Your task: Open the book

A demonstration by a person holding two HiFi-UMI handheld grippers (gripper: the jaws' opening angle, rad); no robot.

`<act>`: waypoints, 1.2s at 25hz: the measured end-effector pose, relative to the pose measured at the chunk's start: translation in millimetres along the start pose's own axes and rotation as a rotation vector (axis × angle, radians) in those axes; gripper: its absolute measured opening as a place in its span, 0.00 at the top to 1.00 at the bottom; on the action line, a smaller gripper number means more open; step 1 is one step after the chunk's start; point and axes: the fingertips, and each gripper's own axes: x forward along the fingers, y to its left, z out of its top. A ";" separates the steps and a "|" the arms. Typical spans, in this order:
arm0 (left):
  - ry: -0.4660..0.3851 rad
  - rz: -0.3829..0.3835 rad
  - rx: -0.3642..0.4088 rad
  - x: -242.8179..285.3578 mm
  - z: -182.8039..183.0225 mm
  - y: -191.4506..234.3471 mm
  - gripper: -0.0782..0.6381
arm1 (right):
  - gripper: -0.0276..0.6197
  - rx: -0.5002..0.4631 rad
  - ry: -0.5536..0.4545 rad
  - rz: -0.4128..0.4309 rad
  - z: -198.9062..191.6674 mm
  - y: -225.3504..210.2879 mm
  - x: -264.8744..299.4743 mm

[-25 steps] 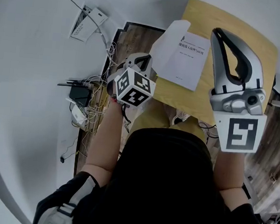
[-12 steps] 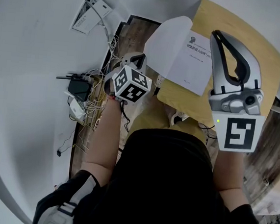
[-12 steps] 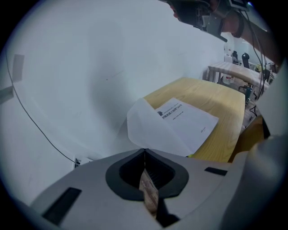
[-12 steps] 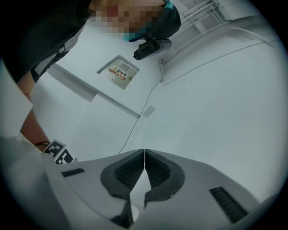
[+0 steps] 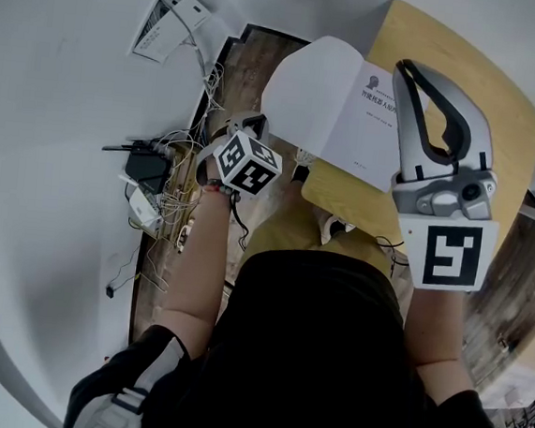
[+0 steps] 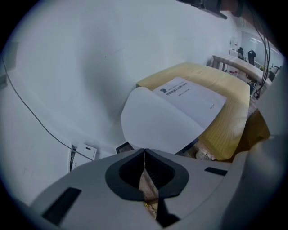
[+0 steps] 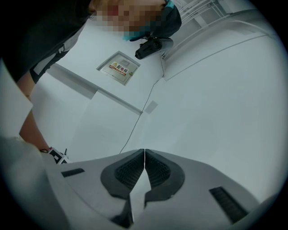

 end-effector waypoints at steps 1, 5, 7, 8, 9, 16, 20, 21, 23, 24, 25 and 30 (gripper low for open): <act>0.013 0.004 0.003 3.3 -4.2 -0.4 0.87 | 0.91 0.002 0.000 -0.001 -0.7 -0.4 0.6; 0.079 0.039 0.059 16.1 -18.9 -4.7 0.79 | 0.91 0.006 0.010 -0.003 -4.6 -1.6 1.3; 0.106 0.029 0.082 21.5 -25.2 -9.4 0.69 | 0.91 0.007 0.010 -0.003 -5.1 -1.3 2.6; 0.108 0.020 0.081 22.7 -26.1 -11.5 0.68 | 0.91 0.007 0.009 -0.003 -5.2 -0.9 3.3; 0.101 0.013 0.076 22.9 -25.3 -13.0 0.68 | 0.91 0.008 0.010 -0.003 -5.6 -0.4 4.1; 0.067 0.001 0.078 21.5 -16.5 -16.2 0.68 | 0.91 0.011 0.014 -0.003 -7.8 2.1 7.1; 0.064 0.001 0.076 20.6 -15.6 -15.8 0.68 | 0.91 0.008 0.019 0.000 -7.5 2.8 7.7; 0.066 0.002 0.078 20.5 -16.2 -15.7 0.68 | 0.91 0.008 0.020 0.000 -7.6 2.9 7.5; 0.067 0.002 0.078 20.4 -16.4 -15.8 0.68 | 0.91 0.005 0.019 -0.001 -7.1 2.8 7.0; 0.064 0.000 0.077 20.6 -15.7 -16.2 0.68 | 0.91 0.003 0.018 0.000 -7.0 2.6 6.5; 0.063 -0.001 0.077 20.8 -14.8 -16.4 0.68 | 0.91 0.001 0.018 0.000 -7.1 2.4 6.0; 0.053 0.003 0.079 20.1 -10.0 -16.3 0.68 | 0.91 -0.003 0.012 -0.006 -6.2 0.8 3.4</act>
